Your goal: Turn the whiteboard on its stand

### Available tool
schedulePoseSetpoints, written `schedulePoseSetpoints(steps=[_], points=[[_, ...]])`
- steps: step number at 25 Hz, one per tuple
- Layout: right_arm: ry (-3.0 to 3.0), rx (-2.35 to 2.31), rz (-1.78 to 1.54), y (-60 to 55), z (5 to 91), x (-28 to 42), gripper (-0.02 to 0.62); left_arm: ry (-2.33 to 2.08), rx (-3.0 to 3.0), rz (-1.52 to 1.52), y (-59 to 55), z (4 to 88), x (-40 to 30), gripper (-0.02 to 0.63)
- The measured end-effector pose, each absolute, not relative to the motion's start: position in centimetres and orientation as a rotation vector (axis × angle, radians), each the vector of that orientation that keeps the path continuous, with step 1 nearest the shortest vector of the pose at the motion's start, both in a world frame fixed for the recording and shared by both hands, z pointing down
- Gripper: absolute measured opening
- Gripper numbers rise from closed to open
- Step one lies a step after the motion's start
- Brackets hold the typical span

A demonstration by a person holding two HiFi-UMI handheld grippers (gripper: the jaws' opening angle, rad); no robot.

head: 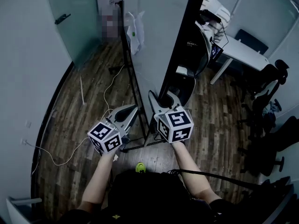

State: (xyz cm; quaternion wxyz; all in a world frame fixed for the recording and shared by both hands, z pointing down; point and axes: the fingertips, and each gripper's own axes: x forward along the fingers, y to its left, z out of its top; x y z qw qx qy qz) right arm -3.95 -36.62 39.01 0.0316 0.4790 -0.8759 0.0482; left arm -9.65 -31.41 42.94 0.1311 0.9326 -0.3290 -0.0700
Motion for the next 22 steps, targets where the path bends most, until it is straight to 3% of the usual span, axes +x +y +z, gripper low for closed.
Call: schedulePoseSetpoints(steps=[22], points=[[-2.698, 1.447, 0.128, -37.2, 38.7, -4.5, 0.126, -1.001, 2.714, -0.171, -30.6, 42.3, -8.4, 0.017]])
